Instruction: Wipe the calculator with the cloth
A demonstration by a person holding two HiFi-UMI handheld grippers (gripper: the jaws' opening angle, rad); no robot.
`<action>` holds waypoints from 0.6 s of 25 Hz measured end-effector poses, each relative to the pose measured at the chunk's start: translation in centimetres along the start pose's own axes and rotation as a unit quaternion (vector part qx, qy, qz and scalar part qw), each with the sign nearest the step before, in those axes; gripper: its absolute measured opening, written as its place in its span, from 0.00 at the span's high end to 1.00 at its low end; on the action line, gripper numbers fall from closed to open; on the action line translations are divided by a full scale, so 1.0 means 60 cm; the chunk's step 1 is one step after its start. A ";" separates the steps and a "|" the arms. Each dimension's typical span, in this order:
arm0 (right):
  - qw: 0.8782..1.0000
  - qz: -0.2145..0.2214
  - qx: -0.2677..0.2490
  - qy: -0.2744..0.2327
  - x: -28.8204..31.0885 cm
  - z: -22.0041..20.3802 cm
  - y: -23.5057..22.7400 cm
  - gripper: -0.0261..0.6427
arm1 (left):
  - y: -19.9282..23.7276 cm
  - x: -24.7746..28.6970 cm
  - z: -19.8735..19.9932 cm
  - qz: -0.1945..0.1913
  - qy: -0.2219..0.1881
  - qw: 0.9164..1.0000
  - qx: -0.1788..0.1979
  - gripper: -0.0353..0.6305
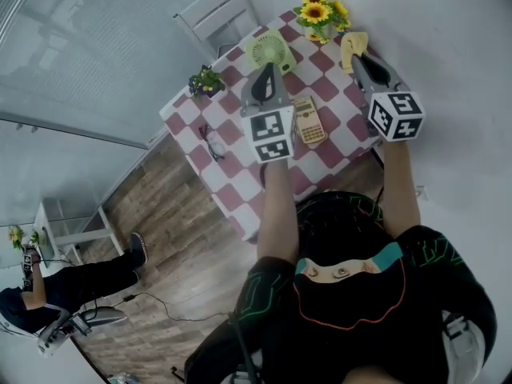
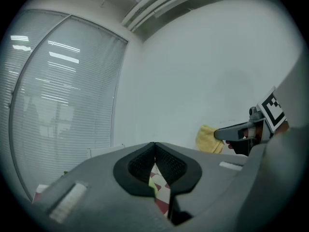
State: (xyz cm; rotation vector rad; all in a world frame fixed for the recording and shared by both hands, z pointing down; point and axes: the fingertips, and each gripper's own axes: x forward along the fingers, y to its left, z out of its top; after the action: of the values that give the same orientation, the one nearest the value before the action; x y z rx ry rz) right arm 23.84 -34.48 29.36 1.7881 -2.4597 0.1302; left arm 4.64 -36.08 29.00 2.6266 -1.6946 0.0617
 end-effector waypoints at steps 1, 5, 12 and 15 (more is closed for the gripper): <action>1.000 -0.001 -0.002 -0.002 0.000 0.004 -0.006 0.91 | -0.004 0.005 0.008 0.000 -0.008 1.000 0.000 0.93; 1.000 -0.002 -0.009 -0.010 -0.001 0.016 -0.027 0.91 | -0.016 0.019 0.025 -0.001 -0.025 1.000 0.009 0.93; 1.000 0.001 -0.020 -0.023 0.010 0.031 -0.053 0.91 | -0.023 0.042 0.036 0.005 -0.031 0.999 0.015 0.93; 0.999 0.005 -0.027 -0.027 0.012 0.037 -0.059 0.91 | -0.028 0.048 0.038 0.003 -0.032 0.999 0.015 0.93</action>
State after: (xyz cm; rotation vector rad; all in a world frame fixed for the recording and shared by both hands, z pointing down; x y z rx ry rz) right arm 26.91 -36.53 27.28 1.7822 -2.4834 0.0154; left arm 7.39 -38.11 26.88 2.6733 -1.7362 0.0025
